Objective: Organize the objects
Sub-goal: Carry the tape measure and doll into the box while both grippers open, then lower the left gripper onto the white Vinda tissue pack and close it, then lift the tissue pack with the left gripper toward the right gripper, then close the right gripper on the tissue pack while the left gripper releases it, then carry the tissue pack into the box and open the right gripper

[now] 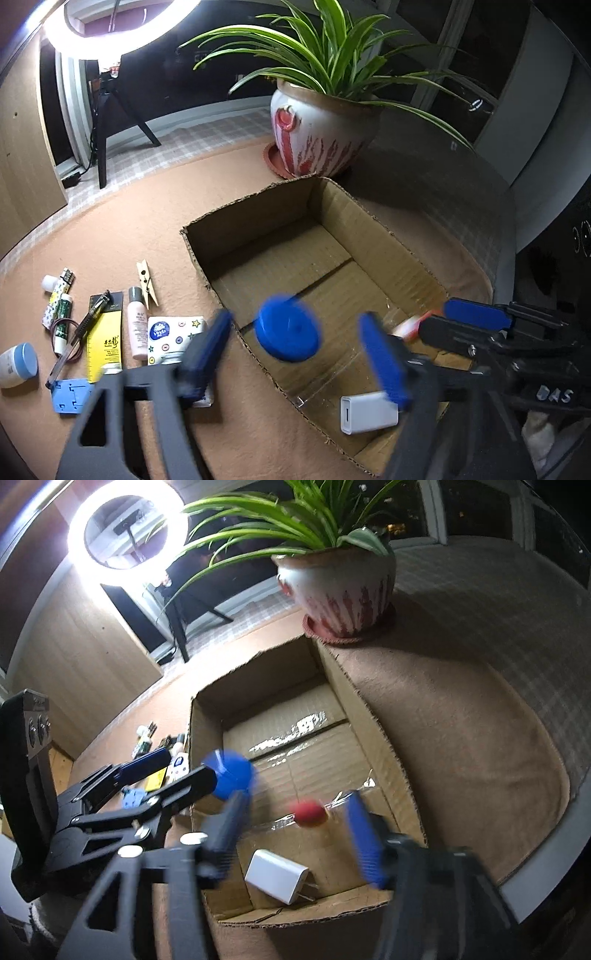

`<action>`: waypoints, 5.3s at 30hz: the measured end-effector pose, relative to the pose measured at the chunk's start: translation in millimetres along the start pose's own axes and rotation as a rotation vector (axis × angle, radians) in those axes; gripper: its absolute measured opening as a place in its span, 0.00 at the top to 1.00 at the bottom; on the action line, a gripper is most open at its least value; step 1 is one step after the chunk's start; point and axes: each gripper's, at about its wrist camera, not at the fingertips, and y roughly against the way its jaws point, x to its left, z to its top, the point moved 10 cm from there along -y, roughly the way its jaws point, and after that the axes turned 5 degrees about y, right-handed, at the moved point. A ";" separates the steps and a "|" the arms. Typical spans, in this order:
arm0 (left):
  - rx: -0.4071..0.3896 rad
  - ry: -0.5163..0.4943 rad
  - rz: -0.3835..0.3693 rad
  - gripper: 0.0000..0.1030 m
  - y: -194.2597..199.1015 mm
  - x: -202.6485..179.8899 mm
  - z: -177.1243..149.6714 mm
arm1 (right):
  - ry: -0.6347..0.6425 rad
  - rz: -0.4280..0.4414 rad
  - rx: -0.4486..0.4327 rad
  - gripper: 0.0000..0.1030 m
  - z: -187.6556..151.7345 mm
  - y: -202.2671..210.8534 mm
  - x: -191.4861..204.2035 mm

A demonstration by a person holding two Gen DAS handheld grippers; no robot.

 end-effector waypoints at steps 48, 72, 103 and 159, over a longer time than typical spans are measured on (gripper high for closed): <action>0.119 0.078 0.171 0.69 -52.6 115.3 -3.4 | -0.081 -0.013 0.047 0.41 -27.2 0.9 -9.6; 0.115 0.133 0.275 0.74 44.6 179.1 -109.4 | 0.141 0.212 0.055 0.41 -27.1 -0.2 139.2; 0.161 0.186 -0.033 0.37 102.2 185.4 -190.9 | 0.230 0.388 0.422 0.54 -113.1 -93.8 241.3; 0.040 -0.174 -0.223 0.54 25.3 -62.1 -33.5 | 0.151 0.075 0.019 0.73 49.6 -17.6 45.1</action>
